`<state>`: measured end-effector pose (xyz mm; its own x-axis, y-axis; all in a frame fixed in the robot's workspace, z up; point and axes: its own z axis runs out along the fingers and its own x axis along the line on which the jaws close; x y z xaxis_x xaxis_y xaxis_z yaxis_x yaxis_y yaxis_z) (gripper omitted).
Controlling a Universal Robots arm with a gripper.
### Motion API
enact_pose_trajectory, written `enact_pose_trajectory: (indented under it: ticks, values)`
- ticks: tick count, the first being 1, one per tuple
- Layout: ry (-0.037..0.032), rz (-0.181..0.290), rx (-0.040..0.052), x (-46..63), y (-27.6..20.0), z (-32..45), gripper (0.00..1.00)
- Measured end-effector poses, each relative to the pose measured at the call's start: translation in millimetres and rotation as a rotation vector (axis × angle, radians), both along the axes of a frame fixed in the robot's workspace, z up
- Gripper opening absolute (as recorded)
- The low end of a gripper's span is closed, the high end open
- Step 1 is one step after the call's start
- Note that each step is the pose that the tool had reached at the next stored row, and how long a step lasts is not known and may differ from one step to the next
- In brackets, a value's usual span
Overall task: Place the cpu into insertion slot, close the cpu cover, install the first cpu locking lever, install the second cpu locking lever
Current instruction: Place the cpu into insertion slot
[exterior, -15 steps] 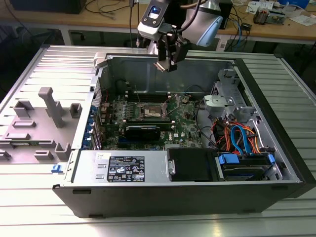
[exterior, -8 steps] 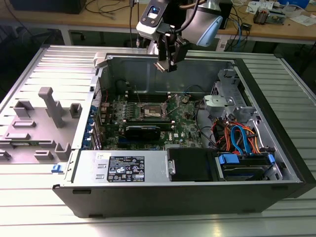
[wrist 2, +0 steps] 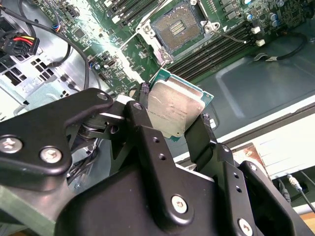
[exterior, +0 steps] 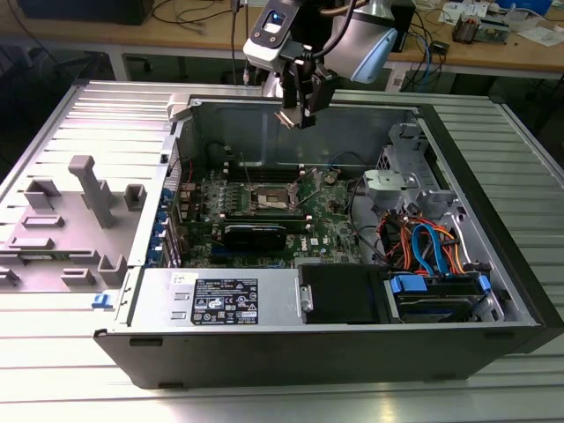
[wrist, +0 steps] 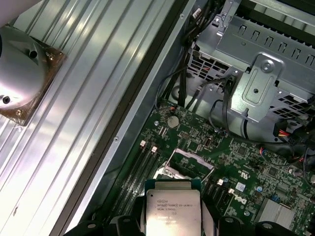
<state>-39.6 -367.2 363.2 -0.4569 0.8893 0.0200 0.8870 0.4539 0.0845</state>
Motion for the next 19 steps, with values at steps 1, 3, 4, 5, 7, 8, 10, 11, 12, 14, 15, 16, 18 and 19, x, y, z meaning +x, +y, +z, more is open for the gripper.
enact_pose_trajectory:
  ticks: [1,3,4,5,7,8,10,11,12,14,15,16,18,19]
  values:
    - [0.0000,-0.002,0.0000,0.0,0.0,0.0,0.54]
    - [-0.0001,-0.013,0.0000,0.0,0.0,-0.1,0.54]
    - [0.0000,-0.019,0.0001,0.0,0.0,-0.2,0.54]
    - [0.0000,-0.025,0.0000,0.0,-0.1,-0.3,0.54]
    - [0.0000,-0.041,0.0000,0.0,-0.1,-0.4,0.54]
    - [0.0000,-0.047,0.0000,0.0,-0.1,-0.5,0.54]
    - [0.0000,-0.071,-0.0001,0.0,-0.1,-0.8,0.54]
    - [0.0000,-0.080,0.0000,0.0,-0.1,-0.9,0.54]
    - [0.0000,-0.085,-0.0001,0.0,-0.2,-1.0,0.54]
    - [0.0000,-0.095,0.0000,0.0,-0.2,-1.1,0.54]
    - [0.0000,-0.100,0.0000,0.0,-0.2,-1.2,0.54]
    - [0.0000,-0.104,0.0000,0.0,-0.2,-1.3,0.54]
    - [0.0000,-0.112,-0.0001,0.0,-0.2,-1.3,0.54]
    - [0.0000,-0.114,0.0000,0.0,-0.2,-1.3,0.54]
